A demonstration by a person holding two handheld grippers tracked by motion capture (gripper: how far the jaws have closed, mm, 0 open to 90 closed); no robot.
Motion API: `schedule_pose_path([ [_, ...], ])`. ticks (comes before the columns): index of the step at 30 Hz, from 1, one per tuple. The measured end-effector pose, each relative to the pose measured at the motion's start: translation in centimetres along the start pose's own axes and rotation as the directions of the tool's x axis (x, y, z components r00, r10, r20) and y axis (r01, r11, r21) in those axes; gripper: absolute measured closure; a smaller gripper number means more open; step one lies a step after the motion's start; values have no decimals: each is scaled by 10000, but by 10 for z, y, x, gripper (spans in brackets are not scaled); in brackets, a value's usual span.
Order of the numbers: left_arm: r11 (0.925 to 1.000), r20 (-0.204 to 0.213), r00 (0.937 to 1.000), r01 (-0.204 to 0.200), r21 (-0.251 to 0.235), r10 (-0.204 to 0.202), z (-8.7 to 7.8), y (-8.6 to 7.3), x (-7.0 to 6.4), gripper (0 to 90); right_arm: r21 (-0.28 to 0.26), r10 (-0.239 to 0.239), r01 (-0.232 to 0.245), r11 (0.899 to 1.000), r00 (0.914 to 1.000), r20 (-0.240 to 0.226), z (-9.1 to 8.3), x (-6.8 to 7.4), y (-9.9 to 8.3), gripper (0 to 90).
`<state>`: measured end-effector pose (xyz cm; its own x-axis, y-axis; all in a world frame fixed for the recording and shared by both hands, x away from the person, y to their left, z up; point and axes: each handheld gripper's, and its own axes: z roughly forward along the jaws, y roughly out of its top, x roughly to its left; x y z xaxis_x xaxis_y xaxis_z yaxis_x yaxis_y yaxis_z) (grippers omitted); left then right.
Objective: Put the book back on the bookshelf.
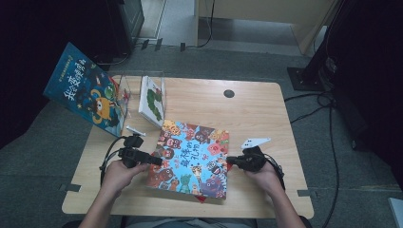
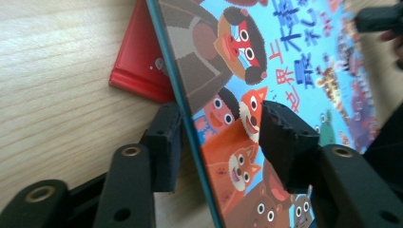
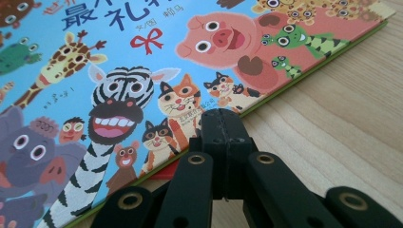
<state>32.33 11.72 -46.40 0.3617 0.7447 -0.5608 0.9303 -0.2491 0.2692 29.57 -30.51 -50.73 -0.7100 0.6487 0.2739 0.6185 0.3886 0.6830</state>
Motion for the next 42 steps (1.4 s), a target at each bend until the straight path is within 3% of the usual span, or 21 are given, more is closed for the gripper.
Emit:
schedule_pose_path([
  [4,9999,160,9999,44,129,-46,-8,1,-1,528,8,-64,64,10000,9999,-104,3,2,1,900],
  [7,9998,508,9986,145,-144,-138,-16,2,-1,546,29,-107,108,9999,9999,-130,4,2,2,900],
  [11,9994,533,9985,99,-323,-82,-24,6,-6,550,12,-57,57,10000,9995,-306,5,2,2,900],
  [14,9977,929,9956,205,-648,-144,-34,9,-9,564,-36,-96,94,9999,9991,-424,6,2,3,900],
  [18,9963,903,9959,23,-854,55,-47,15,-16,595,-67,-157,153,9999,9981,-590,10,4,4,900],
  [21,9983,1477,9888,-134,-576,218,-49,21,-24,624,-79,-267,262,9996,9967,-769,14,6,6,900],
  [23,9980,1613,9861,-313,-550,398,-52,24,-32,633,-126,-444,435,9990,9949,-906,18,9,7,900],
  [30,9946,1152,9902,-708,-762,793,-73,38,-53,672,-232,-918,904,9956,9933,-707,34,25,16,900],
  [36,9961,814,9944,-624,-624,674,-78,48,-62,684,-305,-1022,1003,9945,9922,-715,42,31,21,900],
  [42,9949,239,9958,-866,-510,880,-85,56,-76,690,-349,-1347,1321,9906,9871,-867,50,36,26,900],
])
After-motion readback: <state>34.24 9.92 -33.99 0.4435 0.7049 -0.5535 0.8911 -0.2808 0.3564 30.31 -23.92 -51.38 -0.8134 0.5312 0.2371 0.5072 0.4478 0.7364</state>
